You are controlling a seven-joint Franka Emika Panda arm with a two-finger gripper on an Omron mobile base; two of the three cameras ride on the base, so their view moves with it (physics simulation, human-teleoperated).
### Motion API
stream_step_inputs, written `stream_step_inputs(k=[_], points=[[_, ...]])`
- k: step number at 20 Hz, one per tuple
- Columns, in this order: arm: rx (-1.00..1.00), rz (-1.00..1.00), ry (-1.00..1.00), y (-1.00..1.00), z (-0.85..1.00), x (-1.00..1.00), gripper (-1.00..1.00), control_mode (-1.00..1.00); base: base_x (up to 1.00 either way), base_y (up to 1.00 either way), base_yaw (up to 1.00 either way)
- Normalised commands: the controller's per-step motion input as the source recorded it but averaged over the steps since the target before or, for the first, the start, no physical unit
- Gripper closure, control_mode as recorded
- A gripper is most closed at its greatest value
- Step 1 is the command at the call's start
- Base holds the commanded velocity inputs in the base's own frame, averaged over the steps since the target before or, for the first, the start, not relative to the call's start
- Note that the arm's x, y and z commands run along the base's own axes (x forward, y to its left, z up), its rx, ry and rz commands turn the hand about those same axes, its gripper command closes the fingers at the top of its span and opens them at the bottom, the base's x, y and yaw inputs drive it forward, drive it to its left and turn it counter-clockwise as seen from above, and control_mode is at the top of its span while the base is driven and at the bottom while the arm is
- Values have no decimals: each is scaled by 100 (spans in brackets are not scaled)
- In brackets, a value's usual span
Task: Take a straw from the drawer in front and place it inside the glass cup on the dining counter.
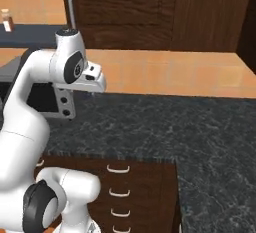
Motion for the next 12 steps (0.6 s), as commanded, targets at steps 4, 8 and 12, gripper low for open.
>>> stream_step_inputs(k=[4,8,12], points=[[0,0,0,0,0,0,-100,100,0,67,-67],[0,0,0,0,0,0,-100,100,-2,65,-66],[0,0,0,0,0,0,-100,100,-10,78,-60]])
